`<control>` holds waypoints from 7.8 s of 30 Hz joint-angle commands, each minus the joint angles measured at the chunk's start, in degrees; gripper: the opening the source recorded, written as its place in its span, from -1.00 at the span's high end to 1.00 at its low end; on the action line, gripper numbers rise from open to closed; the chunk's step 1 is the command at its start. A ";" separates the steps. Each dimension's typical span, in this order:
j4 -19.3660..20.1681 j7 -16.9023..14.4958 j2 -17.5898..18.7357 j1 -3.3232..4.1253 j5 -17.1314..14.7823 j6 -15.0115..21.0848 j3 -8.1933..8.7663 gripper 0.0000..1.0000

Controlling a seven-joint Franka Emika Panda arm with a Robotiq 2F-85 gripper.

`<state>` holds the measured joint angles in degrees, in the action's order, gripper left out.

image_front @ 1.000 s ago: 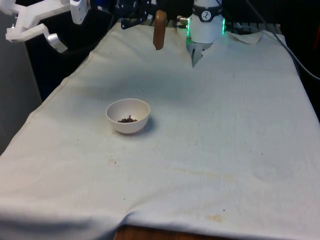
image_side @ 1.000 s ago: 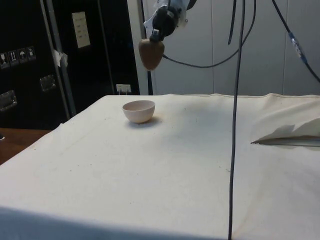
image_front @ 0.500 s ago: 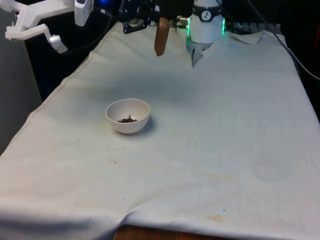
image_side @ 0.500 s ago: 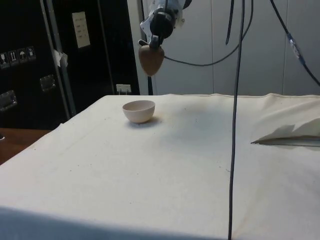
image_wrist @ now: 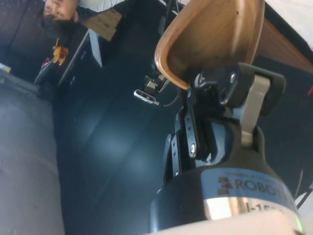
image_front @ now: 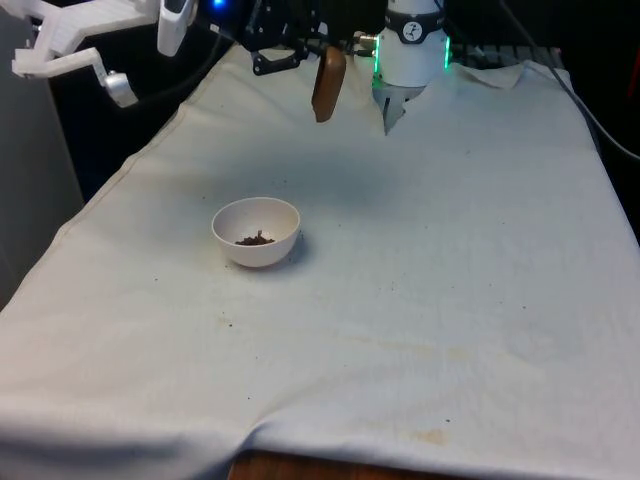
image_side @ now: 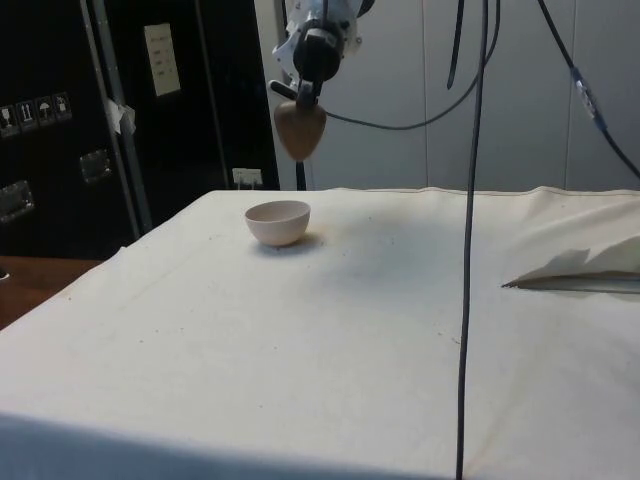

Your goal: Pour the coffee beans from the cup into the bowl.

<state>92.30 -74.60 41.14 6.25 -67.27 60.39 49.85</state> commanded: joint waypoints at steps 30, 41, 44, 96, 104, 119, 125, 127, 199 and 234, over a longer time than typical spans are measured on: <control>1.03 0.74 -1.43 4.93 6.02 9.85 -1.49 0.96; 1.95 1.32 -2.52 5.56 9.22 13.24 -3.32 0.96; 2.29 1.55 -2.98 5.67 10.20 14.15 -3.95 0.96; 13.12 4.58 -10.49 5.16 20.91 41.08 -20.28 0.96; 15.64 4.13 -11.69 5.16 21.26 46.18 -22.52 0.96; 19.88 4.07 -13.35 4.98 22.17 56.44 -27.04 0.96; 21.60 4.01 -13.58 4.81 22.12 60.28 -28.76 0.96; 22.12 3.95 -13.64 4.76 22.06 61.54 -29.28 0.96; 32.83 21.66 -17.93 4.70 42.34 90.70 -39.82 0.96; 35.52 45.32 -16.27 4.81 66.46 101.87 -40.28 0.96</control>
<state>127.60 -29.85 24.92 9.91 -1.26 161.52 8.25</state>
